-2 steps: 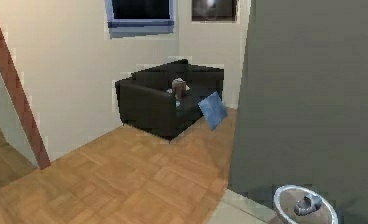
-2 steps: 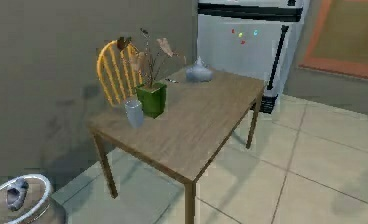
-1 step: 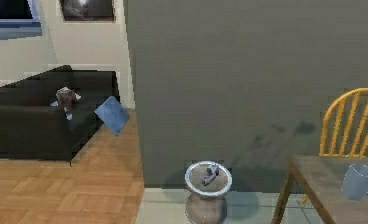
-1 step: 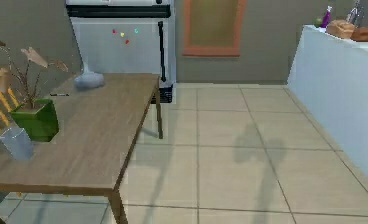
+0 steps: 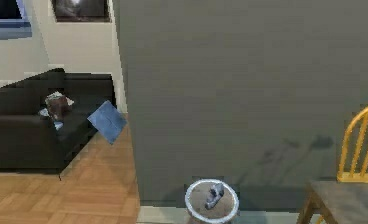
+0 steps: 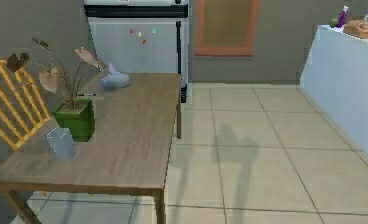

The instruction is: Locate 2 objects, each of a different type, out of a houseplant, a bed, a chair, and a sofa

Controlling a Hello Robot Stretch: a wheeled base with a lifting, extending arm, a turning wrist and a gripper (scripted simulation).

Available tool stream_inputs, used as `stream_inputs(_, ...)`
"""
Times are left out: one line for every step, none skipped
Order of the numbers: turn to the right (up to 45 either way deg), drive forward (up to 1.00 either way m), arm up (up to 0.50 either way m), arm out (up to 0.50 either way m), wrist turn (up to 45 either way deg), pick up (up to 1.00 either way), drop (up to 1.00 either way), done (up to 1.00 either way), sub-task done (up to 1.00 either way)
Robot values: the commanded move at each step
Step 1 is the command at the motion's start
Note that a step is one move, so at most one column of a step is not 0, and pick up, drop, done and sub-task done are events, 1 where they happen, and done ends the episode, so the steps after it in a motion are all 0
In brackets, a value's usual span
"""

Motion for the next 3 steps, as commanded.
stream_inputs(-30.0,0.0,0.0,0.0,0.0,0.0,0.0,0.0,0.0)
stream_inputs(0.0,0.3,0.0,0.0,0.0,0.0,0.0,0.0,0.0)
stream_inputs(45.0,0.0,0.0,0.0,0.0,0.0,0.0,0.0,0.0)
